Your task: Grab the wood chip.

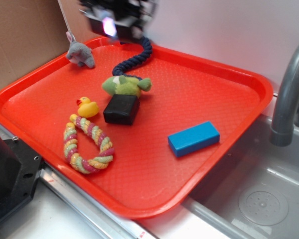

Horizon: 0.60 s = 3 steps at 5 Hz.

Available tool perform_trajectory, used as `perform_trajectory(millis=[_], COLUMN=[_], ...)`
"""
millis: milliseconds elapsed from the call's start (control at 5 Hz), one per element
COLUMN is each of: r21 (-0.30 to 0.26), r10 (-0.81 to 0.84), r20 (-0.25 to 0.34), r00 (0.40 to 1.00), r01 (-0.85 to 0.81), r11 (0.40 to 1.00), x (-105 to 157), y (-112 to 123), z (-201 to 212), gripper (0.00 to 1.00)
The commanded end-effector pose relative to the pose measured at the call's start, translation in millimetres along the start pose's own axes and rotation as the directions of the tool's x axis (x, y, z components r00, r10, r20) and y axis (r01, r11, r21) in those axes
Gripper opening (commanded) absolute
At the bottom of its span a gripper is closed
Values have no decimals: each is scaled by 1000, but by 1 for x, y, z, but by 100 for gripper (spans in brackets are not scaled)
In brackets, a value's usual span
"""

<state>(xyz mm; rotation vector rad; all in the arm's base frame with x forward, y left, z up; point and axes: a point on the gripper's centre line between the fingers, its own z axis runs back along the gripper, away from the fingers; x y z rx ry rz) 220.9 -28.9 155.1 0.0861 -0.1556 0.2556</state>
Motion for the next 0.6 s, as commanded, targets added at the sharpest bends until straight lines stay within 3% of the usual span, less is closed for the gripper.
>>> perform_trajectory(millis=[0, 400], r21=[-59, 2], r10=[22, 85], r20=[-39, -56], r00=[999, 995], r01=[-24, -85], r11=[998, 996], x=[3, 14], y=[8, -3], z=[12, -2], gripper=[0, 0])
